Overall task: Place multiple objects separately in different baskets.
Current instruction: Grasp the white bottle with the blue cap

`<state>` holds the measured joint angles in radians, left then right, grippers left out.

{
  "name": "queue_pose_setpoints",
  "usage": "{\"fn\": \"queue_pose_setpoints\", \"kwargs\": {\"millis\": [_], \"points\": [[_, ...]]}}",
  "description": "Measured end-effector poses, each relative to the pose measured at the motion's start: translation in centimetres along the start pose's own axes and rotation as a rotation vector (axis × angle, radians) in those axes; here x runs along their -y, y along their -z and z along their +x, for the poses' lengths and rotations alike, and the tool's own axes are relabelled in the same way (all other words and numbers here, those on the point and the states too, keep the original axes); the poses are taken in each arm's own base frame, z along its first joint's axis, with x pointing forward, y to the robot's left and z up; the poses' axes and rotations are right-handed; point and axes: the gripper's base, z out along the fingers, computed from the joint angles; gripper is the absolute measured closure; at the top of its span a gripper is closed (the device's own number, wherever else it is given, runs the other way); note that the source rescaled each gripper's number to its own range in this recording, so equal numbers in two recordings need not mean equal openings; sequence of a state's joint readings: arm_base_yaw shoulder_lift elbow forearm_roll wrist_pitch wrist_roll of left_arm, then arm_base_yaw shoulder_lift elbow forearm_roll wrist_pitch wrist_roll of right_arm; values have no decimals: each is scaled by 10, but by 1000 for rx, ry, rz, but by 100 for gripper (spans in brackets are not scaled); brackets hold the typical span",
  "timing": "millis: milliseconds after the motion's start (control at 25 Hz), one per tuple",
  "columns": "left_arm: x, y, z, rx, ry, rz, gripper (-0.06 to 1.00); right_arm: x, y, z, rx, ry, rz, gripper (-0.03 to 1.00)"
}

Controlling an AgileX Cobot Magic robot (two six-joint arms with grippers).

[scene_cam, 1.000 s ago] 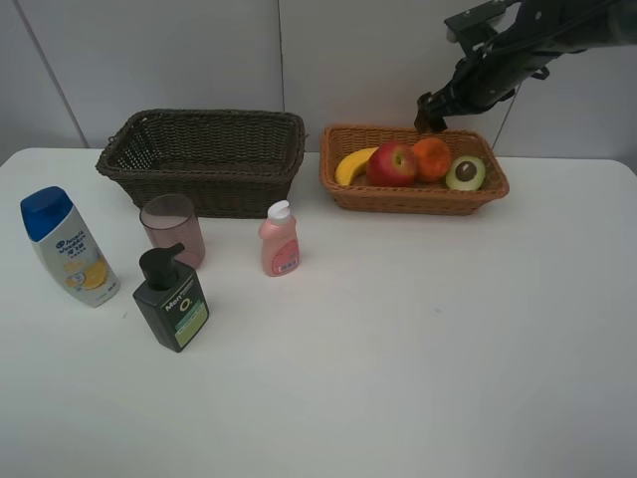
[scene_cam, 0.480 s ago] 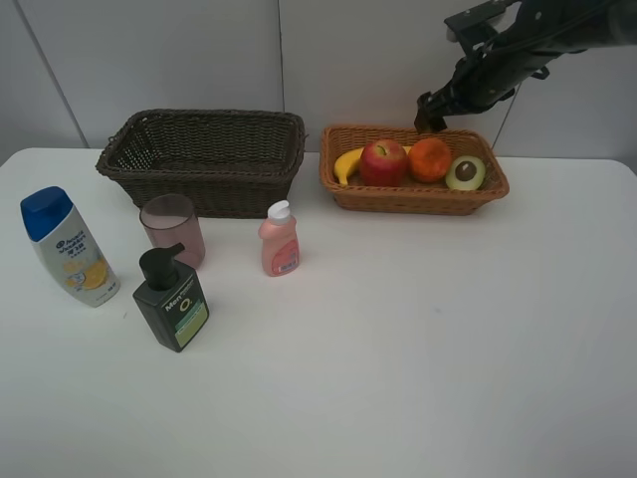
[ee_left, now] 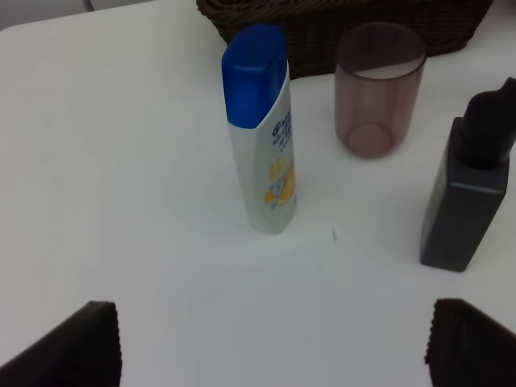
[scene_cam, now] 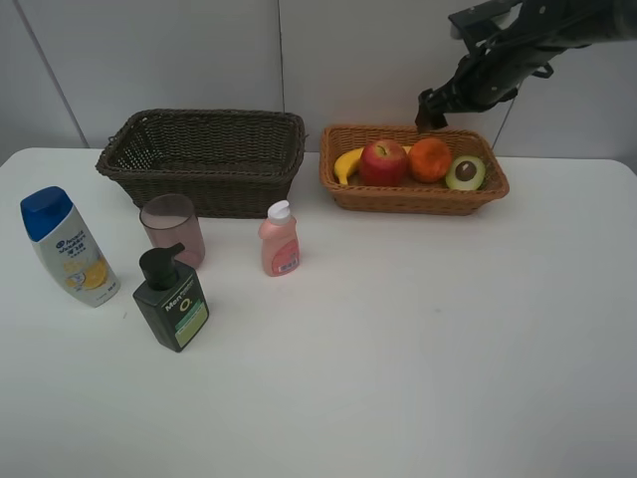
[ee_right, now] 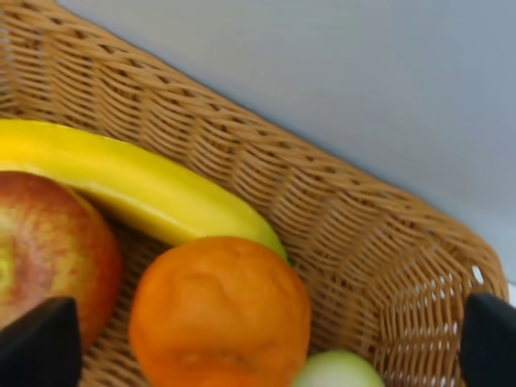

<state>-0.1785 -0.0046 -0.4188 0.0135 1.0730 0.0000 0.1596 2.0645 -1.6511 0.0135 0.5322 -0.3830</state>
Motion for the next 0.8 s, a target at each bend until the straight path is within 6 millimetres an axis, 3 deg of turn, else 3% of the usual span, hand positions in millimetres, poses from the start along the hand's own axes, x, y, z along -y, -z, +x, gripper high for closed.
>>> {"fn": "queue_pose_setpoints", "kwargs": {"millis": [160, 400, 560, 800], "points": [[0, 0, 0, 0, 0, 0, -6, 2, 29, -6, -22, -82, -4, -3], [0, 0, 0, 0, 0, 0, -6, 5, 74, -5, -125, -73, -1, -3], [0, 0, 0, 0, 0, 0, -6, 1, 105, 7, -176, -74, -14, -3], [0, 0, 0, 0, 0, 0, -6, -12, 145, 41, -211, -72, -24, -3]]}}
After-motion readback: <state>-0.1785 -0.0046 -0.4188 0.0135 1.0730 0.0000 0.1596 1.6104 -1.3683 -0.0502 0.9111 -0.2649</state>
